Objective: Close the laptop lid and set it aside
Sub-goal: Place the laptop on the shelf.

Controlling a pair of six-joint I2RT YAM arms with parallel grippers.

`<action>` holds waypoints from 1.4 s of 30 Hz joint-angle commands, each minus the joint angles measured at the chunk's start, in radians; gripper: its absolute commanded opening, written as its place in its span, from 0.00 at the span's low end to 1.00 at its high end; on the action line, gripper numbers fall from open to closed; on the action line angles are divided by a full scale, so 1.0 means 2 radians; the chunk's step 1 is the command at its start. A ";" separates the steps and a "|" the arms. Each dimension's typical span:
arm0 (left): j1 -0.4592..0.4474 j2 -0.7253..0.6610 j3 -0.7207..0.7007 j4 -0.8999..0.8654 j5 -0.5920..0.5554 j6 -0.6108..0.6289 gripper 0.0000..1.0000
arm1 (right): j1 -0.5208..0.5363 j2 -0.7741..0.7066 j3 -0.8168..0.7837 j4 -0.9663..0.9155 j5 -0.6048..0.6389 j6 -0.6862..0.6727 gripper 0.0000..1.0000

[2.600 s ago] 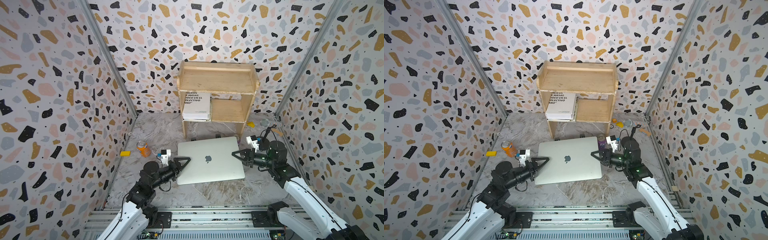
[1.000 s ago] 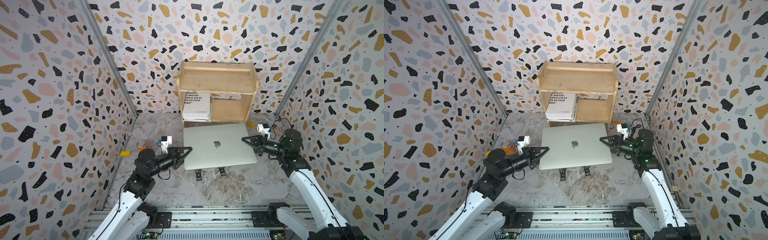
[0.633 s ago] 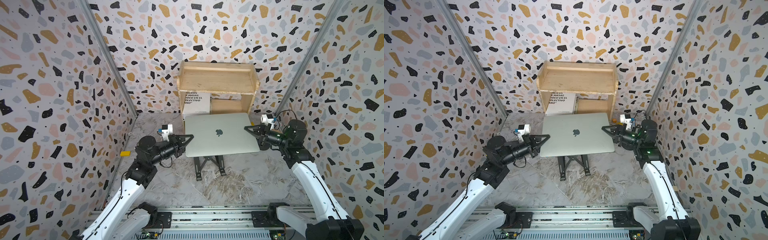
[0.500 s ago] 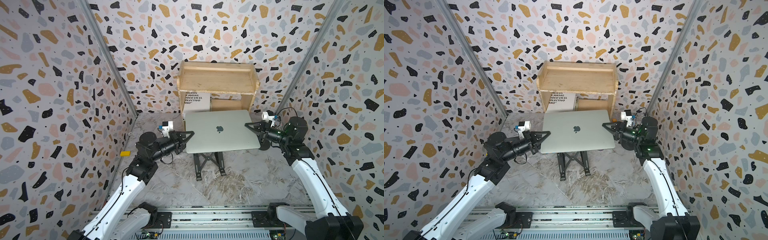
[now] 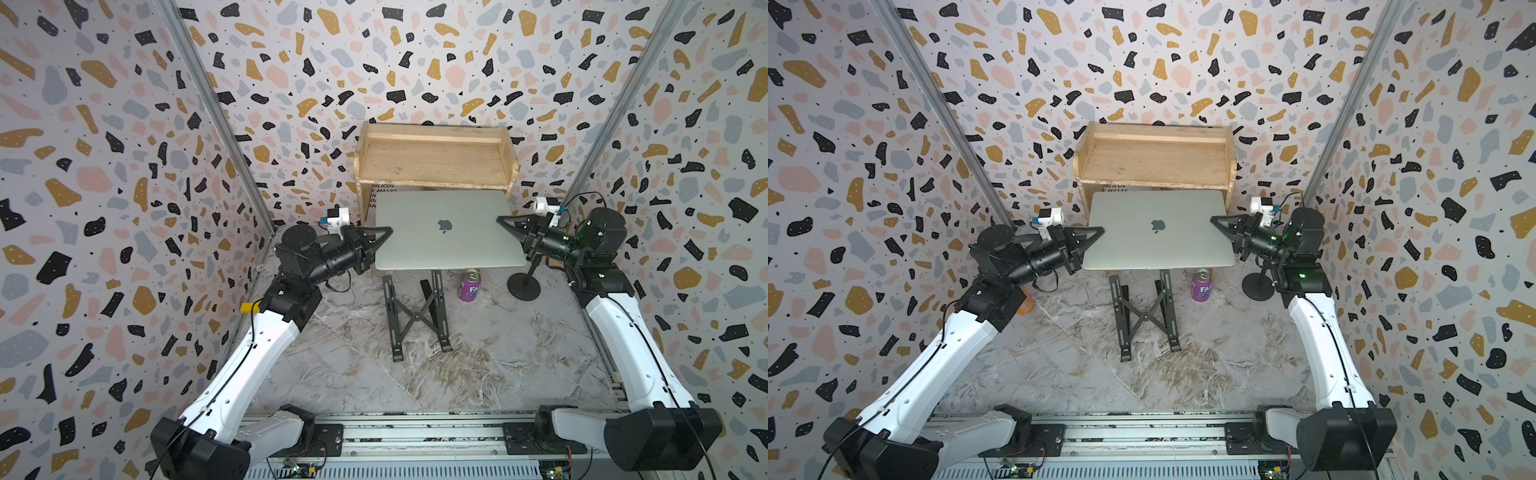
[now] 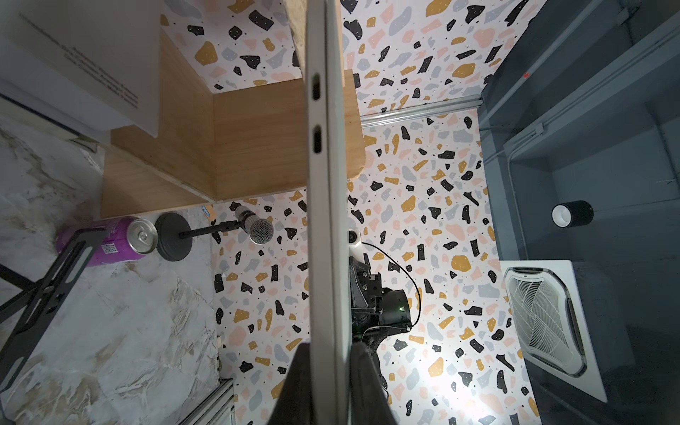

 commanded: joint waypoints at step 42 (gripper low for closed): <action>0.032 0.182 0.176 0.158 0.013 -0.124 0.00 | 0.016 0.126 0.164 0.070 -0.032 0.062 0.49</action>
